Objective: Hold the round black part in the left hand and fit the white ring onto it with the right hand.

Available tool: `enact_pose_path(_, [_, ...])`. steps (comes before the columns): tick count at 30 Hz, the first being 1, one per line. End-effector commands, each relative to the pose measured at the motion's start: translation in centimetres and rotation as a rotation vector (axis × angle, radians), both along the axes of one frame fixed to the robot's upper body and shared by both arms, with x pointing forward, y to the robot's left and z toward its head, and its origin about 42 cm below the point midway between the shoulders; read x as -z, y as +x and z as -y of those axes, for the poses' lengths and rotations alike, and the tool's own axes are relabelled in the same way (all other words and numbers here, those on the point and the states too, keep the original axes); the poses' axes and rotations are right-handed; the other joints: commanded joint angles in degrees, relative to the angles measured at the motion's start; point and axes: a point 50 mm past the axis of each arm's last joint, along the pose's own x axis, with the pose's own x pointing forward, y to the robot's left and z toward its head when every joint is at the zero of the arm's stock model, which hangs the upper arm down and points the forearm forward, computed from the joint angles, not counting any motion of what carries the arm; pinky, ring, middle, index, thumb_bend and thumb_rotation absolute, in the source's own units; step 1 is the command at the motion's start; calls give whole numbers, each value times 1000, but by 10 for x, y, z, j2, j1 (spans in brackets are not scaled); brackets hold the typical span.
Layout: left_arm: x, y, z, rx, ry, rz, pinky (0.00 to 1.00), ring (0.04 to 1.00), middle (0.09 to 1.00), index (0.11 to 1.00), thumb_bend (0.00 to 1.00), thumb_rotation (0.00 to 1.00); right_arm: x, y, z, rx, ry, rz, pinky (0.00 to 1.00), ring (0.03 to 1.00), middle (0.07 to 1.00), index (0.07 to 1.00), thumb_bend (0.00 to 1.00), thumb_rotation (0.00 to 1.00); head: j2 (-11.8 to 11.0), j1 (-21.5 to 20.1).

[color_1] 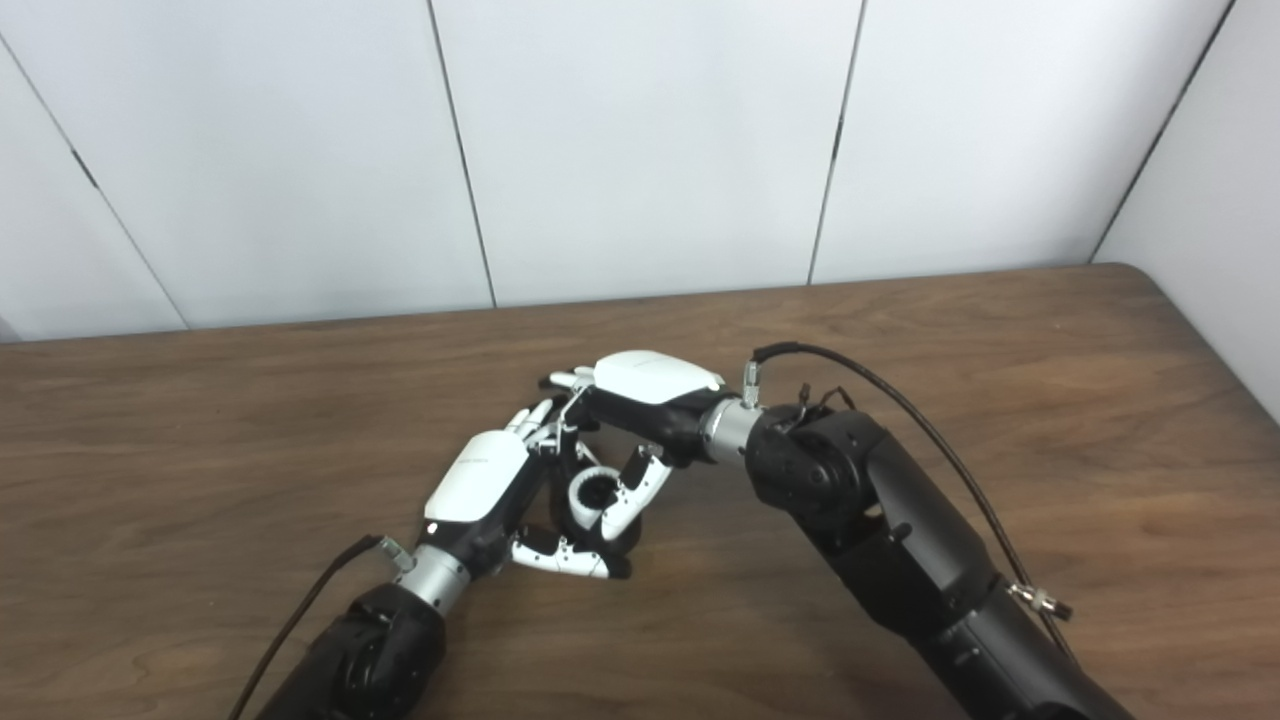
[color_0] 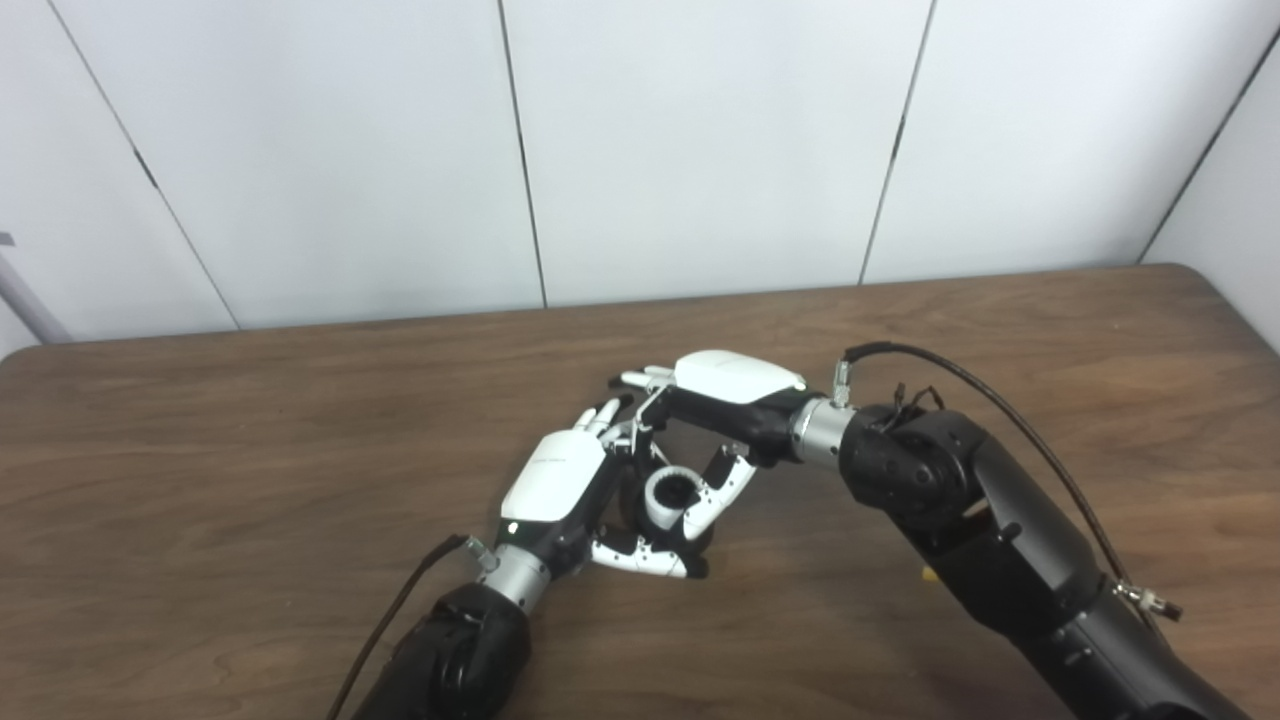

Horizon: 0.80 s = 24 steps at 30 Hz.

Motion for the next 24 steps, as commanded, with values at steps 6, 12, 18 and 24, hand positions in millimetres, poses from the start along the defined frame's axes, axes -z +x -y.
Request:
enact_pose_path(6, [25, -15, -3, -6, 36, -86, 1000, 1000, 870, 478, 522, 49, -24, 3, -4, -9, 19, 64, 916, 1000, 1000, 862, 1000, 343, 2, -1])
enact_pose_path(12, [26, -15, -4, -7, 35, -83, 1000, 1000, 869, 478, 522, 49, -24, 1, -4, -3, 17, 51, 924, 1000, 1000, 877, 1000, 332, 1, -1])
enact_pose_path(18, [27, -13, -6, -14, 39, -84, 1000, 1000, 869, 478, 522, 49, -22, 0, 0, 9, 24, 28, 941, 1000, 1000, 934, 1000, 337, -2, 0])
enact_pose_path(24, [30, -12, -9, -29, 81, -47, 1000, 1000, 864, 479, 522, 50, -12, -5, 8, 51, 73, 116, 971, 1000, 1000, 999, 1000, 404, -11, 3])
